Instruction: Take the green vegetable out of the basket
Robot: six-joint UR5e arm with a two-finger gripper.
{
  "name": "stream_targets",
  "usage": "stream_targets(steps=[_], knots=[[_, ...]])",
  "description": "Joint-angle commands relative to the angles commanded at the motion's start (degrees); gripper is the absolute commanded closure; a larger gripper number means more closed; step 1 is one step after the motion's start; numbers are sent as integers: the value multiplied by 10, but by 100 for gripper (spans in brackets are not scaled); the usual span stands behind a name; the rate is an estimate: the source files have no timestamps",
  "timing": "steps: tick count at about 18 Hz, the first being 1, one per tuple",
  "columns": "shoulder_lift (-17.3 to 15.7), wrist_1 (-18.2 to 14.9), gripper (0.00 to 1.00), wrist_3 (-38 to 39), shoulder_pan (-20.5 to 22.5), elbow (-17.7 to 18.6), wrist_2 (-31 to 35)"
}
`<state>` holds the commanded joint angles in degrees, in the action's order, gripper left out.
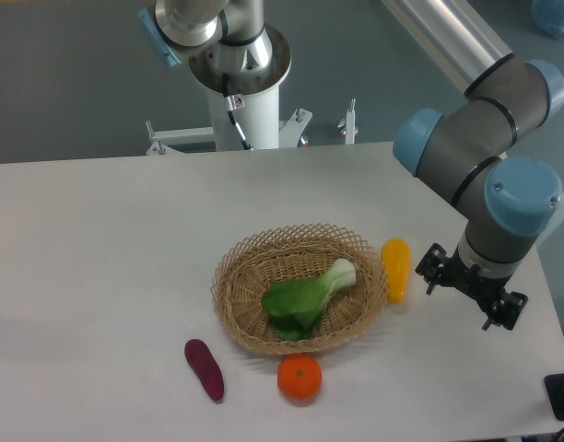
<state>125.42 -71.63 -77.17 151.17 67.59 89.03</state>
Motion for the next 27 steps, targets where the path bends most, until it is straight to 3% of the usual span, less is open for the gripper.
stream_targets(steps=[10,17,23,27], knots=[[1,11,0,64,-2,5,-6],[-13,15,0,62,-19,30,-6],[-61,30,0,56,-57,141,-4],[-85,41,0,39,-79,195,-2]])
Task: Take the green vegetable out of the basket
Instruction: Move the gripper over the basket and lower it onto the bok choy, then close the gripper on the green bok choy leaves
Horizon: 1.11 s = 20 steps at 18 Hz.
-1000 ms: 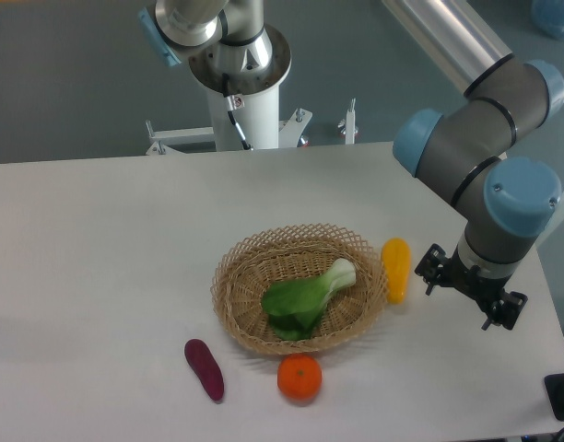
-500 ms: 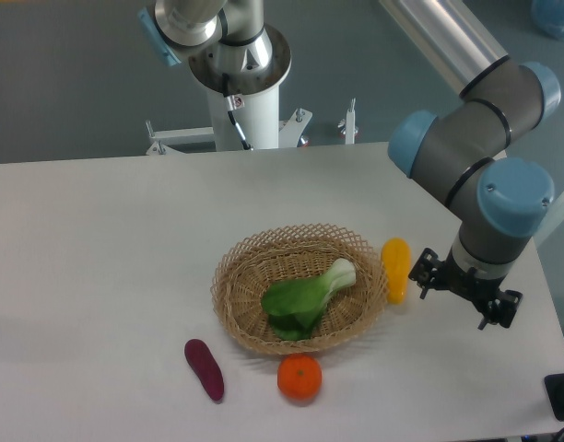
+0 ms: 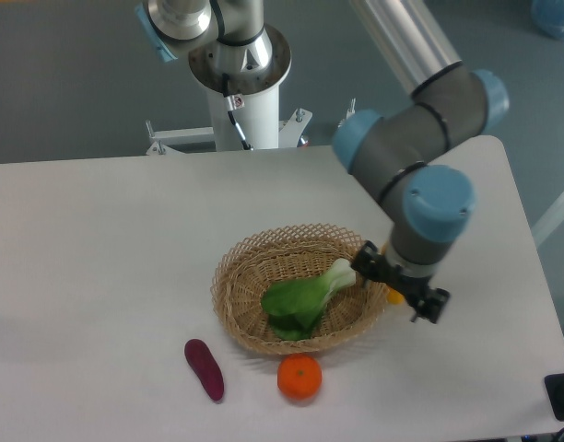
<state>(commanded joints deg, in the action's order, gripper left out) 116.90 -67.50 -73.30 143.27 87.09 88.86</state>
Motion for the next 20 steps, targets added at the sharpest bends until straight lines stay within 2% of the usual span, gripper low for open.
stream_targets(steps=[2,5,8,11,14,20], knots=[[-6,3,0,1,-13,26,-1],[-5,37,0,3,-33,41,1],[-7,57,0,2,-36,80,3],[-9,81,0,1,-37,103,5],[-6,103,0,1,-37,113,5],[-1,110,0,3,-39,121,38]])
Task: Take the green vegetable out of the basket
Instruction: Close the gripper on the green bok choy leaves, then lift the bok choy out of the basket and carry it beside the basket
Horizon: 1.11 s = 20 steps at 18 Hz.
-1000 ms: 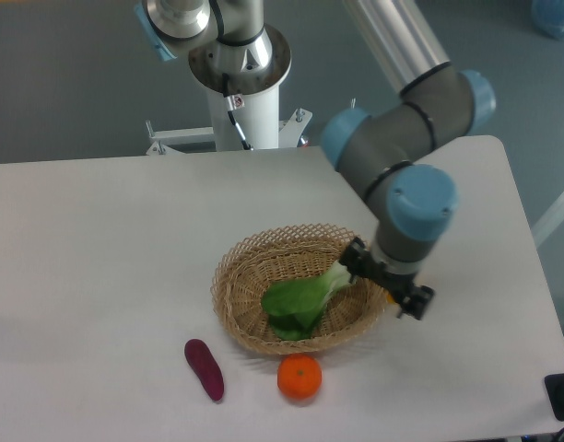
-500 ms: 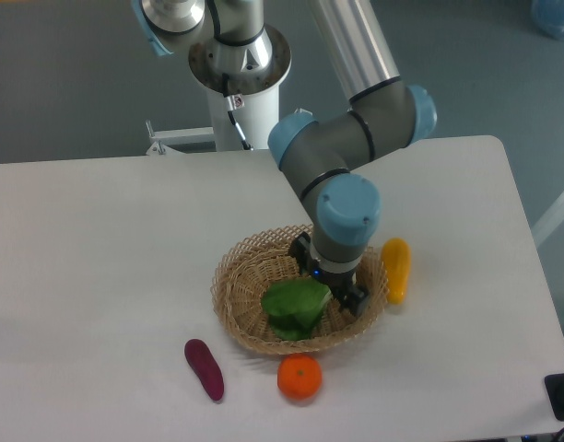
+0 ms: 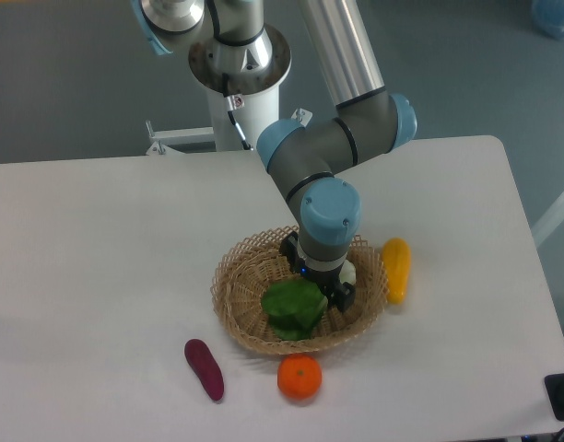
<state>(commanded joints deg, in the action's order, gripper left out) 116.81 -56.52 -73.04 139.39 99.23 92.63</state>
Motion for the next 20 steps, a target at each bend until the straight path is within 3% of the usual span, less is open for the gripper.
stream_targets(steps=[2,6,11,13,15,20], knots=[[3,19,0,2,0,5,5],[5,74,28,4,0,33,5],[1,74,63,5,1,30,-3],[-5,72,72,7,4,23,-16],[-9,69,76,8,6,18,-27],[-14,52,76,10,18,-6,-36]])
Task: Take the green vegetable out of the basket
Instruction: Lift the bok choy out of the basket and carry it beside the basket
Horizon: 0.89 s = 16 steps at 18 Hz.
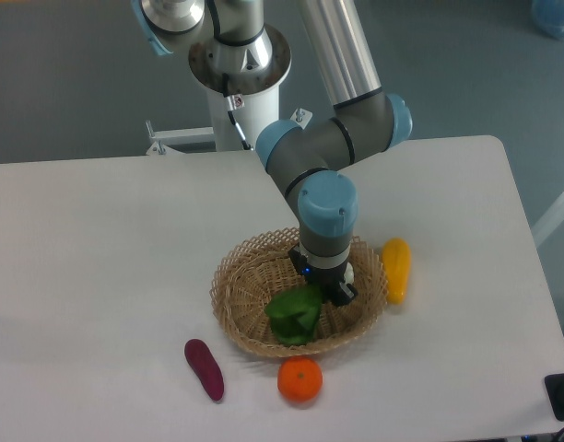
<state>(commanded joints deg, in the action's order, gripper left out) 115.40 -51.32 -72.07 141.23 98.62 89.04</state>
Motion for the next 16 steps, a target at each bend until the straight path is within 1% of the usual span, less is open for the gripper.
stream_targets(steps=[1,2,4,6,7,8,10,15,16], knots=[[-4,-16,76,0,4,-11,-1],[-4,-39,76,0,7,-28,-3],[-2,-117,76,0,13,-88,-4],[15,-197,76,0,22,-154,-8],[26,-224,76,0,23,-184,-8],[36,-240,76,2,26,-210,-8],[47,-244,76,3,40,-239,-9],[62,-242,76,3,62,-265,-6],[68,-242,76,3,71,-277,-8]])
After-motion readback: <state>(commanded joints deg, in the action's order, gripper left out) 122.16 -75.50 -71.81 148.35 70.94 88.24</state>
